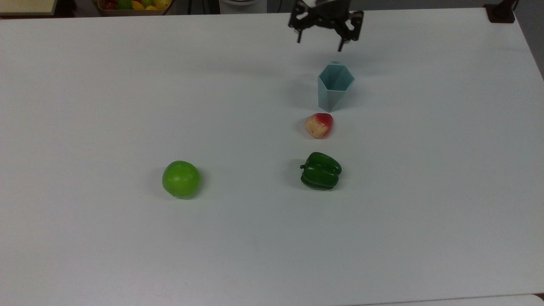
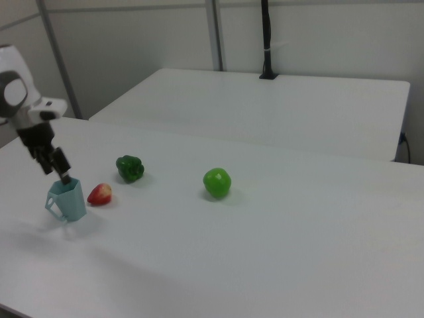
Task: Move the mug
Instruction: 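Open the gripper and lift it away from the mug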
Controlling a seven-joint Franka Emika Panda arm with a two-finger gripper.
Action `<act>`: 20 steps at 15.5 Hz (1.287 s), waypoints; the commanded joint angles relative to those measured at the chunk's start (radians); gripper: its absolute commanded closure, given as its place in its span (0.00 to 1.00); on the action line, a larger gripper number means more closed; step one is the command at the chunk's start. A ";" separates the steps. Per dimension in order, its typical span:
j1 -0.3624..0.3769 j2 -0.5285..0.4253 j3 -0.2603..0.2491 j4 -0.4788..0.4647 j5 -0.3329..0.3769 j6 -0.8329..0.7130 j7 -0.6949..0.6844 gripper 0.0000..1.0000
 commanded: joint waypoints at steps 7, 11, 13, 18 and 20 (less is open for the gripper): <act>-0.284 -0.020 -0.089 0.277 0.005 -0.285 -0.360 0.00; -0.331 -0.020 -0.144 0.325 0.009 -0.341 -0.486 0.00; -0.336 -0.028 -0.185 0.364 0.043 -0.415 -0.564 0.00; -0.347 -0.020 -0.251 0.390 0.052 -0.354 -0.649 0.00; -0.345 -0.017 -0.267 0.390 0.058 -0.343 -0.649 0.00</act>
